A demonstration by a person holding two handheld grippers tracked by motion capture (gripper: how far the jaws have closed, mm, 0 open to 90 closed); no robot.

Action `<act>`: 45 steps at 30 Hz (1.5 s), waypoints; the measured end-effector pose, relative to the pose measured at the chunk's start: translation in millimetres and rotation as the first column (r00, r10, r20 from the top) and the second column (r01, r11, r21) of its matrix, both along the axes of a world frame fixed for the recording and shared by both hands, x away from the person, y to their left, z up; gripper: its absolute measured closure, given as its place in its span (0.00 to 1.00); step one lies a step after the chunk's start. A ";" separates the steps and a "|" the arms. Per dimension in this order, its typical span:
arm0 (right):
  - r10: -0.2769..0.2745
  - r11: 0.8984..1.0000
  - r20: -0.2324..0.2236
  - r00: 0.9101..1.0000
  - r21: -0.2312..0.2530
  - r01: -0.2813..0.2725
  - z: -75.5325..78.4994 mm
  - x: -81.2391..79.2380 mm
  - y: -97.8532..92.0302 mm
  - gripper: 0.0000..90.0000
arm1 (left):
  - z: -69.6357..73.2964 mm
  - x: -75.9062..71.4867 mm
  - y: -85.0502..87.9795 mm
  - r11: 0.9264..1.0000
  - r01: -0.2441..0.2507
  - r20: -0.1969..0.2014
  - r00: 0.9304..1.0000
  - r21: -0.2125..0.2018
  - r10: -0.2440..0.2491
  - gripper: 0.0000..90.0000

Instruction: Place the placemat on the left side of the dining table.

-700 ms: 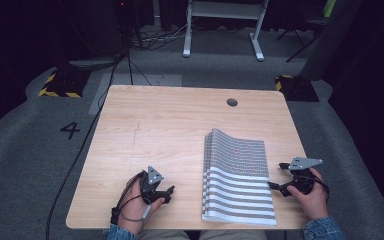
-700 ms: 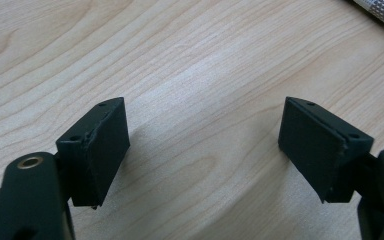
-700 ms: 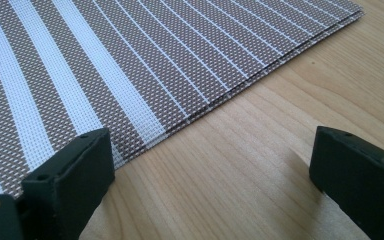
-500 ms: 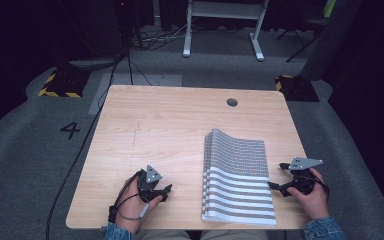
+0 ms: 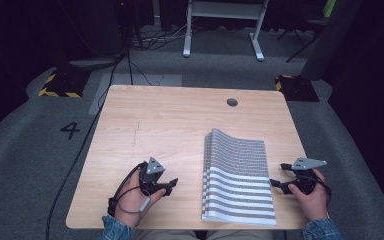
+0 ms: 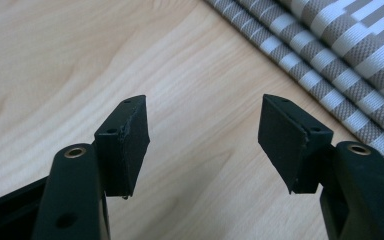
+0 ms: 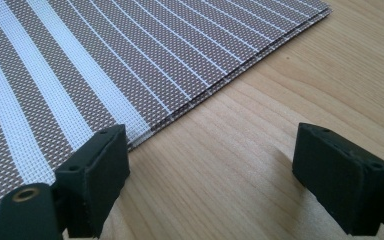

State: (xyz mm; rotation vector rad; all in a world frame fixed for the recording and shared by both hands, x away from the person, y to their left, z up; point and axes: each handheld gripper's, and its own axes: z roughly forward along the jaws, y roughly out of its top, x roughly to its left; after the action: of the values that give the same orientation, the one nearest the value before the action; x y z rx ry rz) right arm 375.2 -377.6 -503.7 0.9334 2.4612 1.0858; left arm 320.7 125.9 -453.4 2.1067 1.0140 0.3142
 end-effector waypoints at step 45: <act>-0.001 1.000 0.000 1.000 0.000 0.001 0.0 -0.1 0.1 0.17 | -18.5 51.8 -115.8 0.968 0.223 -0.149 0.960 -0.117 -0.239 0.37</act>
State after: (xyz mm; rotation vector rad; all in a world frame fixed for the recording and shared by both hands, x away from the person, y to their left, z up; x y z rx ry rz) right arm 375.0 -377.4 -503.7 0.9342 2.4609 1.0853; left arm 372.5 10.1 -471.9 2.1593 0.8436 -0.0241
